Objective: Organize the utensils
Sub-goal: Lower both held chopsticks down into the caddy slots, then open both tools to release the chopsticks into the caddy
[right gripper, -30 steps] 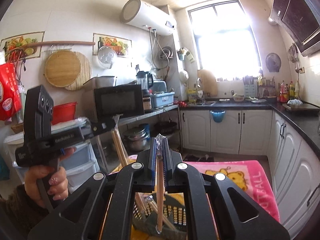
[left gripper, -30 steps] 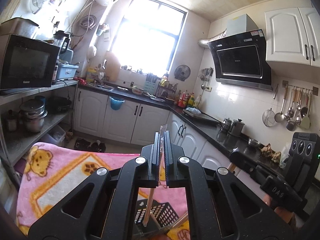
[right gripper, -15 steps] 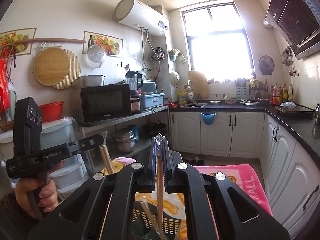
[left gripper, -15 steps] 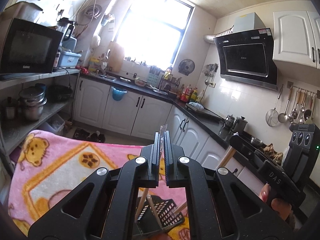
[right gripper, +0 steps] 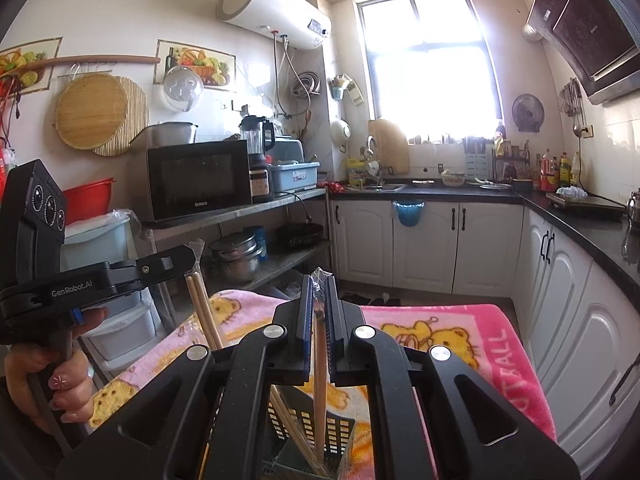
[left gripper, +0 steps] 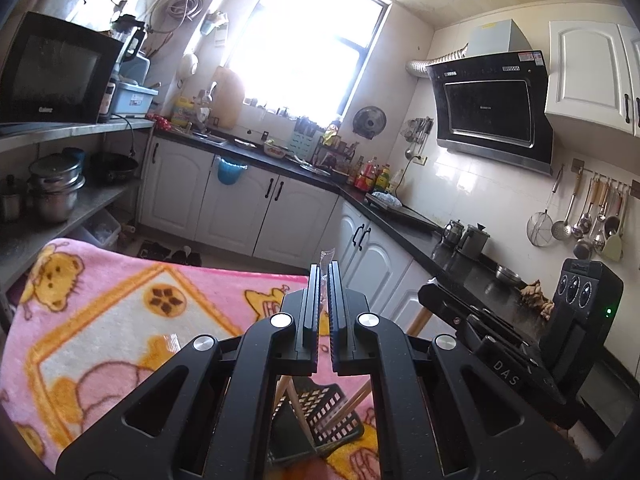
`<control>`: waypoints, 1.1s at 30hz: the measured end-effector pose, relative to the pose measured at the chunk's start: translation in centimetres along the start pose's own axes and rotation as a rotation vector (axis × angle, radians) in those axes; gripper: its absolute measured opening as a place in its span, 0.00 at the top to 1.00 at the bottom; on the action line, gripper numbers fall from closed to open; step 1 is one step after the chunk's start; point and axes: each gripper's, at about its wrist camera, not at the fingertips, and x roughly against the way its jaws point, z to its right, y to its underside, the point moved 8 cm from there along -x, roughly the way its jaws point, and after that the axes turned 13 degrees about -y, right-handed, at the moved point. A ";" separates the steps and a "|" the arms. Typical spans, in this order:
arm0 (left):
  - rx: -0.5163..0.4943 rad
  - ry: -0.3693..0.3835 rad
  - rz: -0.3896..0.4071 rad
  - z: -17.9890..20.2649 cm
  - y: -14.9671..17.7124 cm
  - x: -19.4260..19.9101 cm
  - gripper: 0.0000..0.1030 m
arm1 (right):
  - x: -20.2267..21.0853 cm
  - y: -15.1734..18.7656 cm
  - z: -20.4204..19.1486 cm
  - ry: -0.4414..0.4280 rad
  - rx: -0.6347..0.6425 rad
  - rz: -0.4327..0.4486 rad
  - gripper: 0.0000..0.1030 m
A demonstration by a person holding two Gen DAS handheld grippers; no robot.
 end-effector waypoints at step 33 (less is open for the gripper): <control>-0.080 -0.132 -0.147 -2.2 7.8 -1.2 0.72 | -0.3 7.3 1.1 0.036 -0.089 -0.150 0.64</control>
